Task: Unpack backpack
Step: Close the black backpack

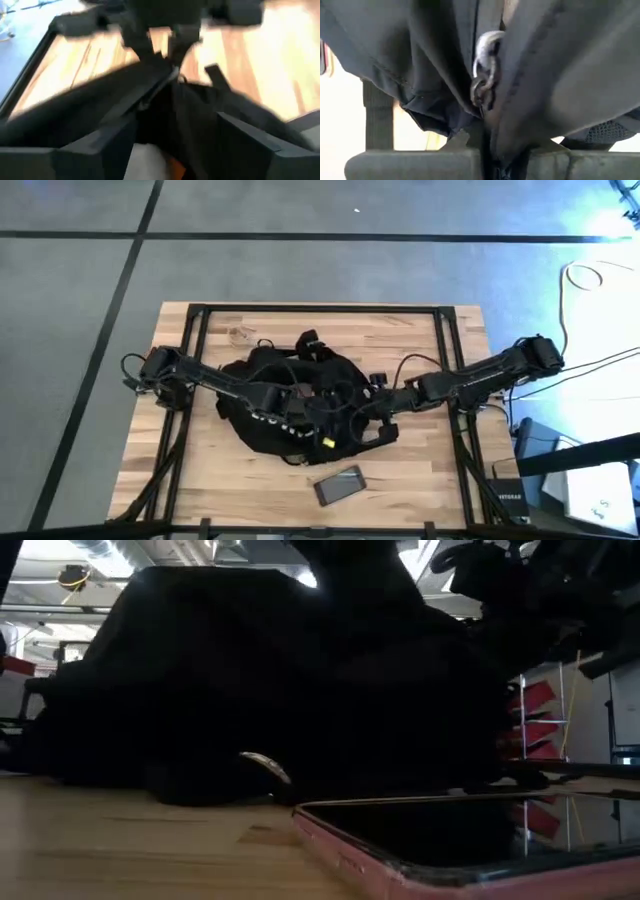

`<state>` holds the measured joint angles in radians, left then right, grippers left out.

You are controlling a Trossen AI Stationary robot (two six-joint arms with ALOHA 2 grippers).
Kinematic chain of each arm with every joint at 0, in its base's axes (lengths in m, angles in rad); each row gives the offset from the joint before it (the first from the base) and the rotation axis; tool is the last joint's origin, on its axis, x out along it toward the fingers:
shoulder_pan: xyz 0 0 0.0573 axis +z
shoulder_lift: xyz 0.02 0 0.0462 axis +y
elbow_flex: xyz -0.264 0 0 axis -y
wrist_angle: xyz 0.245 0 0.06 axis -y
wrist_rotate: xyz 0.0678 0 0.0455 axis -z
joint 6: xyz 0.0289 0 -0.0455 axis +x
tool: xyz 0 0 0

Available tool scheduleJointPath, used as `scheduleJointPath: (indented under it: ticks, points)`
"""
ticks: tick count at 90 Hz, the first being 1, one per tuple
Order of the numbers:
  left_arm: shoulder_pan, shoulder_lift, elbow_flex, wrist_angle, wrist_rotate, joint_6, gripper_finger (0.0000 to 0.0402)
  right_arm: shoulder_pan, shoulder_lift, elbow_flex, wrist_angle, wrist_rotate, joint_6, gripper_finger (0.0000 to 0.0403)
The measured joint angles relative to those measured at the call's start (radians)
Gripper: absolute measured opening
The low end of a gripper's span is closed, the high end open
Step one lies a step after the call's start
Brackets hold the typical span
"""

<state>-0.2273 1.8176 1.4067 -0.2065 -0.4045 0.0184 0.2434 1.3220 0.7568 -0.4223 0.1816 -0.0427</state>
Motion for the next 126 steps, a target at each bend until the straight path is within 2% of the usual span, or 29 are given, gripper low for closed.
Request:
scheduleJointPath:
  ticks: [29,52,57,75,91,100,108,126]
  points:
    - [0.072,-0.068,0.001,-0.068,0.153,0.011,0.0202,0.001,0.0,0.0,-0.022,0.0,0.01,0.003]
    - [0.071,0.041,-0.011,0.029,0.323,-0.018,0.0145,0.001,0.0,0.0,-0.022,0.003,0.01,0.0031]
    - [0.067,0.042,-0.01,0.041,0.317,-0.018,0.013,0.001,0.0,0.0,-0.021,0.004,0.01,0.0031]
    - [0.074,0.043,-0.009,0.047,0.187,0.017,0.008,-0.002,0.0,0.0,-0.015,0.008,0.009,0.0032]
    - [0.1,0.073,-0.008,0.06,0.183,0.08,0.0052,-0.002,0.0,0.0,-0.012,0.003,0.01,0.0032]
    - [0.118,0.083,-0.008,0.066,0.207,0.132,0.0051,-0.002,0.0,0.0,0.004,-0.027,0.01,0.0032]
    - [0.127,0.088,-0.008,0.094,0.258,0.146,0.0068,-0.002,0.0,0.001,0.008,-0.034,0.01,0.0032]
    - [0.125,0.091,-0.008,0.148,0.29,0.167,0.0163,-0.002,0.0,0.001,0.006,-0.041,0.01,0.0032]
